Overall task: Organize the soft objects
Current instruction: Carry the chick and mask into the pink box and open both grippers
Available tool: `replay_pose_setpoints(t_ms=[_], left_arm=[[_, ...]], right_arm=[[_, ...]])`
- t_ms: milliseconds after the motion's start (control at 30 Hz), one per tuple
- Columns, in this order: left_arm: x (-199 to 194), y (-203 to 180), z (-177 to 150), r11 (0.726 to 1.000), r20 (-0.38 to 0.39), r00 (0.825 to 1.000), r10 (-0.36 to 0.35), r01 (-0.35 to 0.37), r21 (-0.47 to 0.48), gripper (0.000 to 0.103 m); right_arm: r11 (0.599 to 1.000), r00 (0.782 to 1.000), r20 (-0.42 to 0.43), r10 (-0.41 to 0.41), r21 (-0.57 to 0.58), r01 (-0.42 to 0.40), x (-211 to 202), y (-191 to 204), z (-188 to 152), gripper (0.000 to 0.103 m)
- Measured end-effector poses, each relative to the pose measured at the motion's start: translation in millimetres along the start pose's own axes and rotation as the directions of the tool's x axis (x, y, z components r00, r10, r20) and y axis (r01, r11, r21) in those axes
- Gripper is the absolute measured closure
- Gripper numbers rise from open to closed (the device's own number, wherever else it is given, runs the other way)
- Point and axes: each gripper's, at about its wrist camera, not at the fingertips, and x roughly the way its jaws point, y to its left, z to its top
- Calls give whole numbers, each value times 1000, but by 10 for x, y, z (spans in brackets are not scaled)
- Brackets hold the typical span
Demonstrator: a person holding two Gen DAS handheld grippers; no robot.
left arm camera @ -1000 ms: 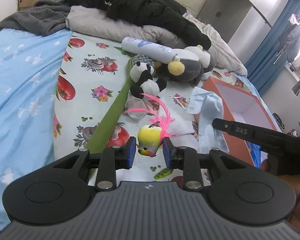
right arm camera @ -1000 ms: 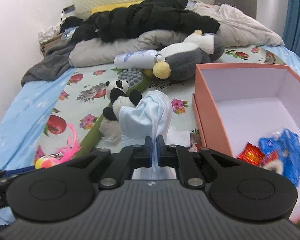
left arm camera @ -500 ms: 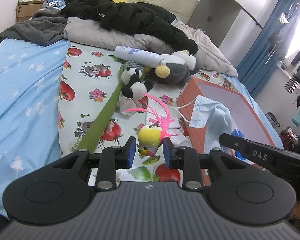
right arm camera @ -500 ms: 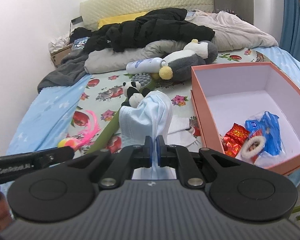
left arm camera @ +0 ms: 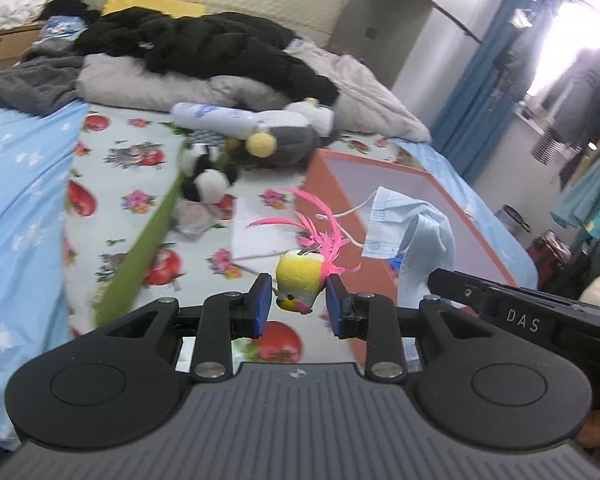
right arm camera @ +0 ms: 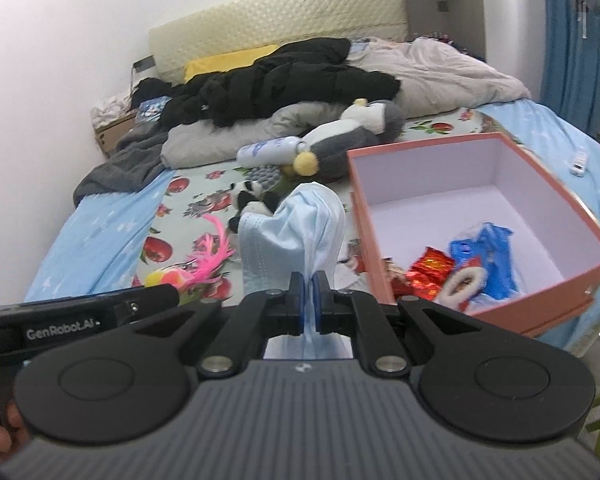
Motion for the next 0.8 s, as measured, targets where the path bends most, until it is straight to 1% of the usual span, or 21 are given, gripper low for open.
replay_pose_setpoints(t_ms=[233,400,500,633,800], left_arm=[[218,-413,37,996,-27,997,-69,71,59,69],[481,-668,133,988,-61,992,-110,115,99,69],[676,-807,214,984,-81,989,-124,133,122,69],[971,-965,334,979,-104,986,-134,148,140,69],[1462,-1104,489,974,-139,980,-142,163,158,69]], right_arm=[[997,998,13,-68,50,67,-250,-330,-34,94],[989,993,22,-118,94,115,-312,-602,23,94],[981,989,20,-150,125,146,-258,-804,91,94],[974,985,9,-172,148,169,-99,-1046,194,94],[967,980,-4,-199,162,197,132,-1335,357,94]])
